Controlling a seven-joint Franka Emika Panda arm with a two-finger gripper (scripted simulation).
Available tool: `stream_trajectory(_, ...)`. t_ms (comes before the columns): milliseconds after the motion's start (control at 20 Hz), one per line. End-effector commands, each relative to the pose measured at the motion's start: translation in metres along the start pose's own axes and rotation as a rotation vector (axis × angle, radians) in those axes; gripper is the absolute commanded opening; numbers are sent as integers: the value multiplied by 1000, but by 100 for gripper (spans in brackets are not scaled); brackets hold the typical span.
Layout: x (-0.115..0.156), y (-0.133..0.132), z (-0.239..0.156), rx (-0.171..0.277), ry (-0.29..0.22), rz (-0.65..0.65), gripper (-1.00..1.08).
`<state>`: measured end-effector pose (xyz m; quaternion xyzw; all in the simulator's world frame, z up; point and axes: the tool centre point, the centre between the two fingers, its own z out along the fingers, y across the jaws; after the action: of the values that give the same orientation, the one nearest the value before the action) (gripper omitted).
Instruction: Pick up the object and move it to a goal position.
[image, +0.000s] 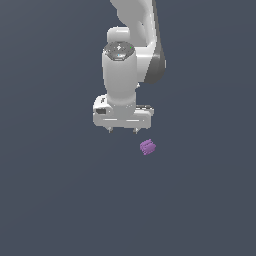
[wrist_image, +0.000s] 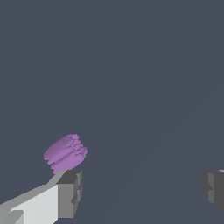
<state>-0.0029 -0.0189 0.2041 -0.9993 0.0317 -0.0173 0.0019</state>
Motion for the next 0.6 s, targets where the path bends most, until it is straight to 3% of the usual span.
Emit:
stream_trajectory(0,0,0,0,0,0,0,100)
stream_trajectory(550,1,-6,3,3,-16,-48,100)
